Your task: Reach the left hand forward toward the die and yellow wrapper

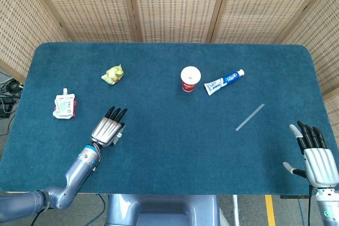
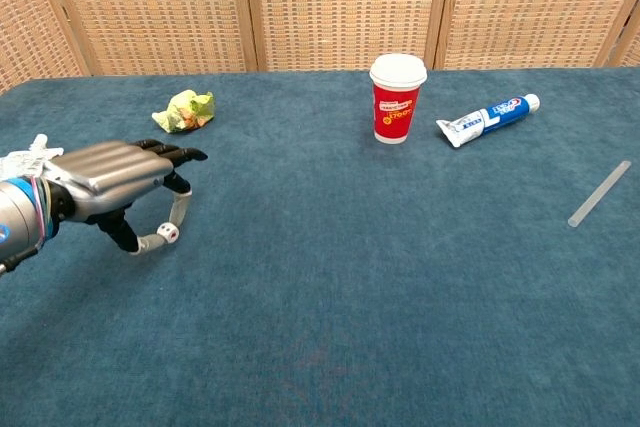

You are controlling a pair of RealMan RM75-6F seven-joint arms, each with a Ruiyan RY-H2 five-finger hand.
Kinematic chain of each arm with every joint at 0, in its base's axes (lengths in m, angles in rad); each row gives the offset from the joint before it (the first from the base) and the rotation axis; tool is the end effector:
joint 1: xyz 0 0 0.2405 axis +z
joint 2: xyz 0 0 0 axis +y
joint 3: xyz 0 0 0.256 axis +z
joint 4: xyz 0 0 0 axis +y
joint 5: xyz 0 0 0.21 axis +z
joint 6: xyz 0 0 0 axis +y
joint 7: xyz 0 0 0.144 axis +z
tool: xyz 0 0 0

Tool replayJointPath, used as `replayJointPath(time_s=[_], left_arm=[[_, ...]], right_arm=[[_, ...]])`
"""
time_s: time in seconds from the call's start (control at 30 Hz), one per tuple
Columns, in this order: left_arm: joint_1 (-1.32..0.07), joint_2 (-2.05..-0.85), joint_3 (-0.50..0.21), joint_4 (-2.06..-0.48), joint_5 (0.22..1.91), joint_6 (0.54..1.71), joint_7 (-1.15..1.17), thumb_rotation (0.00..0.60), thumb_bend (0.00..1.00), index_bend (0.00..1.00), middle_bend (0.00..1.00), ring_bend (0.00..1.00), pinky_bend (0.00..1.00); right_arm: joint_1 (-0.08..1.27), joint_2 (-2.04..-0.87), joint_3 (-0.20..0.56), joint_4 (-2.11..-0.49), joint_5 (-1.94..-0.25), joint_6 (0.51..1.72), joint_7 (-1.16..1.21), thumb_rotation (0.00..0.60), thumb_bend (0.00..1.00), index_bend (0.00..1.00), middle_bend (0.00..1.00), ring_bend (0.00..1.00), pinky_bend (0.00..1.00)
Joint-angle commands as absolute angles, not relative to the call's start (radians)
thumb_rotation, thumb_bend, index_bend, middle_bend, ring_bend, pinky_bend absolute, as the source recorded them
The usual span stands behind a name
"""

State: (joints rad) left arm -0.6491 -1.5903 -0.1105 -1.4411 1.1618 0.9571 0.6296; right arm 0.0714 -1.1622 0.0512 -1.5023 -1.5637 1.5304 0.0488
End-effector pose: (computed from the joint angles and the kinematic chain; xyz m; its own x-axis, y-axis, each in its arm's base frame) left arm -0.1830 0.3130 -0.0369 0.6947 0.2136 0.6869 0.6973 -0.4345 -0.5701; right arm -0.3200 -0.1780 0.1580 0.4131 0.0408 0.9098 -0.9082 -0.0549 0.4149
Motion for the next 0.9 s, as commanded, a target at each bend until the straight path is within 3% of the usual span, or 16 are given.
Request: replayJointPath(time_s=[0.03, 0.3, 0.4, 0.63, 0.9], left_arm=[[-0.663, -1.54, -0.153, -1.504, 1.169, 0.982, 0.615, 0.6, 0.37, 0.57, 0.0, 0.0, 0.0], [-0.738, -1.45, -0.261, -1.638, 1.122, 0.972, 0.648, 0.6, 0.37, 0.51, 0.0, 0.0, 0.0], [-0.766, -1.437, -0.28, -1.671, 1.087, 0.964, 0.688, 0.6, 0.36, 0.45, 0.0, 0.0, 0.0], [-0.796, -1.427, -0.263, -1.727, 0.999, 0.974, 0.782, 0.6, 0.28, 0.22, 0.0, 0.0, 0.0], [-0.758, -1.406, -0.22, -1.764, 0.998, 1.055, 0.771, 0.6, 0.27, 0.18, 0.0, 0.0, 0.0]], right_arm=[[0.072, -1.163, 0.051, -1.502, -1.564, 1.528, 0.048, 0.6, 0.09, 0.0, 0.0, 0.0, 0.0], [0.072, -1.16, 0.054, -1.502, -1.56, 1.529, 0.057, 0.6, 0.09, 0.0, 0.0, 0.0, 0.0], [0.071, -1.157, 0.055, -1.501, -1.557, 1.53, 0.065, 0.6, 0.09, 0.0, 0.0, 0.0, 0.0], [0.069, -1.151, 0.055, -1.5, -1.56, 1.535, 0.078, 0.6, 0.09, 0.0, 0.0, 0.0, 0.0], [0.068, -1.15, 0.053, -1.505, -1.564, 1.536, 0.072, 0.6, 0.09, 0.0, 0.0, 0.0, 0.0]])
